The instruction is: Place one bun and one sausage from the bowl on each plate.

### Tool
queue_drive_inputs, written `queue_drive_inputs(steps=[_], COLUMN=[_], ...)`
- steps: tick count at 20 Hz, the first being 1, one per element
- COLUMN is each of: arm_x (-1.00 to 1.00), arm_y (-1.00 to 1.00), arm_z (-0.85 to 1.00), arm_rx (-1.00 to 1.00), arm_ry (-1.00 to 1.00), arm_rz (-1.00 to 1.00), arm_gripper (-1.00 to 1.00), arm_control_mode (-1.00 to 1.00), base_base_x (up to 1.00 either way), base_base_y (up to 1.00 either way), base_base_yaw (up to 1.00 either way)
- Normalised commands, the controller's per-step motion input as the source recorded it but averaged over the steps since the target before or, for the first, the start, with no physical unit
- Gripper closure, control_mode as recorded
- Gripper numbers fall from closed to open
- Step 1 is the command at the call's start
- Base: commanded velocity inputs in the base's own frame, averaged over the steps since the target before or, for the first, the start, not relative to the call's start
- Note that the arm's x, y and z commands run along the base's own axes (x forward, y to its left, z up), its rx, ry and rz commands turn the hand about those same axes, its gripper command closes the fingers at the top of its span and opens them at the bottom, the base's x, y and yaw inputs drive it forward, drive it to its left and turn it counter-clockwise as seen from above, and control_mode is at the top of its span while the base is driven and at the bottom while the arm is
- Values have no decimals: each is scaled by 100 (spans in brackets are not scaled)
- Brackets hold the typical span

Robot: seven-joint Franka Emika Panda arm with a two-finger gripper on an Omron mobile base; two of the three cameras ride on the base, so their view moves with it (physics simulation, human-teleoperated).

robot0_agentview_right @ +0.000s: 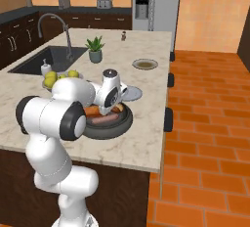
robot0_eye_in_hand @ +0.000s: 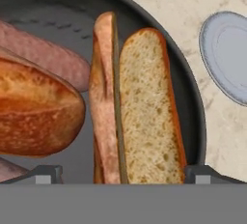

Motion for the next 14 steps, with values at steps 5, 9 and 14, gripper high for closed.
queue_drive_inputs(steps=[5, 9, 14], arm_x=[0, 0, 0], arm_y=[-3, 0, 0], arm_z=[0, 0, 3], arm_rx=[0, 0, 0], arm_ry=[0, 0, 0], arm_rz=[0, 0, -1], arm_gripper=[100, 100, 100], arm_control_mode=[-100, -100, -100], base_base_x=[0, 0, 0], base_base_y=[0, 0, 0], base_base_yaw=[0, 0, 0])
